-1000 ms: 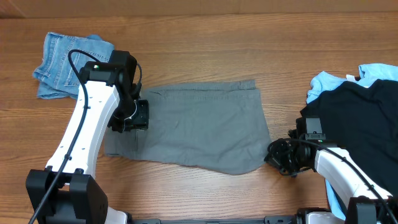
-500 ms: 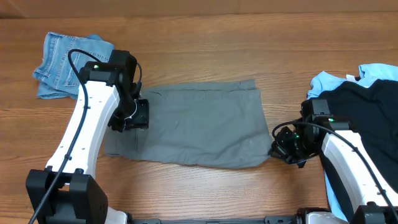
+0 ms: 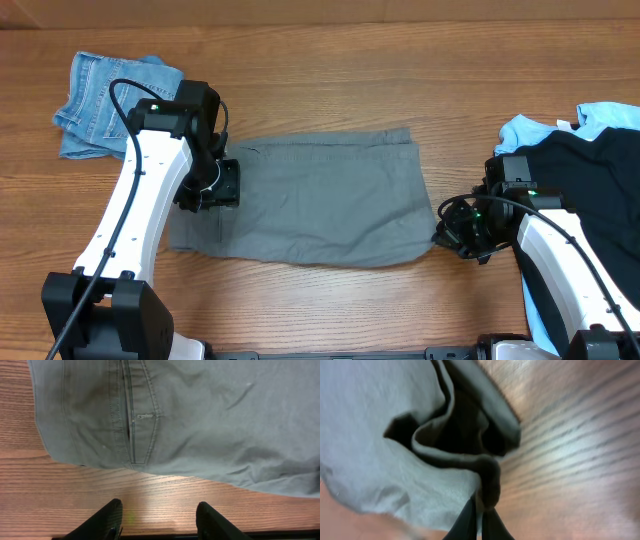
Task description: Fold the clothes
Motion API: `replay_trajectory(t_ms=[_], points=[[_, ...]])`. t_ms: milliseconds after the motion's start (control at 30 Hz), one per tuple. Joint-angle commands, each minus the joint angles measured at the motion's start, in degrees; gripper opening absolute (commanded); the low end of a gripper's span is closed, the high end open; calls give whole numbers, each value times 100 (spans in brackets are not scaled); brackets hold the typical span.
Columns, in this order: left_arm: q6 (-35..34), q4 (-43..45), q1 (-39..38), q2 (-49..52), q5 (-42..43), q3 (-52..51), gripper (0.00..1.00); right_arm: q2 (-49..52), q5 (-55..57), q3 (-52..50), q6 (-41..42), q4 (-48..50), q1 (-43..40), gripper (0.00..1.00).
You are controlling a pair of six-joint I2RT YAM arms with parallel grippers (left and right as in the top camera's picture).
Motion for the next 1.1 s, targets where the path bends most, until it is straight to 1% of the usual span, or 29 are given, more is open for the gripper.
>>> replay_trajectory(t_ms=[0, 100, 200, 233, 300, 400, 433, 533, 633, 700, 767, 833, 900, 1033, 1067], points=[[57, 17, -76, -61, -35, -24, 51, 37, 761, 61, 164, 175, -9, 4], [57, 11, -74, -61, -35, -24, 52, 70, 1176, 61, 326, 304, -9, 7], [76, 26, -74, -61, -35, -24, 52, 201, 1176, 57, 326, 588, -7, 8], [76, 39, -74, -61, -35, -24, 54, 256, 1134, 57, 326, 673, -7, 10], [79, 50, -74, -61, -35, -24, 55, 350, 1093, 55, 317, 754, -7, 25], [144, 55, -74, -61, -39, -24, 56, 374, 1102, 63, -74, 815, -26, 33], [151, 57, -74, -61, -44, -24, 57, 363, 1095, 92, -201, 800, -72, 34], [155, 83, -70, -61, -170, -24, 61, 304, 1075, 282, -334, 610, -227, 33], [63, 155, 7, -61, -522, -24, 69, 136, 933, 601, -511, 321, -343, 33], [-66, 229, 155, -59, -605, -24, 74, 7, 586, 833, -892, 240, -339, 33], [-105, 306, 411, -59, -579, -24, 77, -94, -66, 1001, -1342, 249, -264, 33], [-103, 385, 710, -55, -476, -26, 82, -118, -459, 1025, -1467, 299, -151, 32], [-17, 455, 1071, -44, -216, -31, 87, -70, -516, 966, -1462, 361, 39, 23], [352, 584, 1648, -4, 487, -151, 89, 197, -522, 780, -1215, 614, 339, 15], [398, 632, 1753, 4, 557, -223, 90, 286, -525, 739, -1145, 671, 393, 12]])
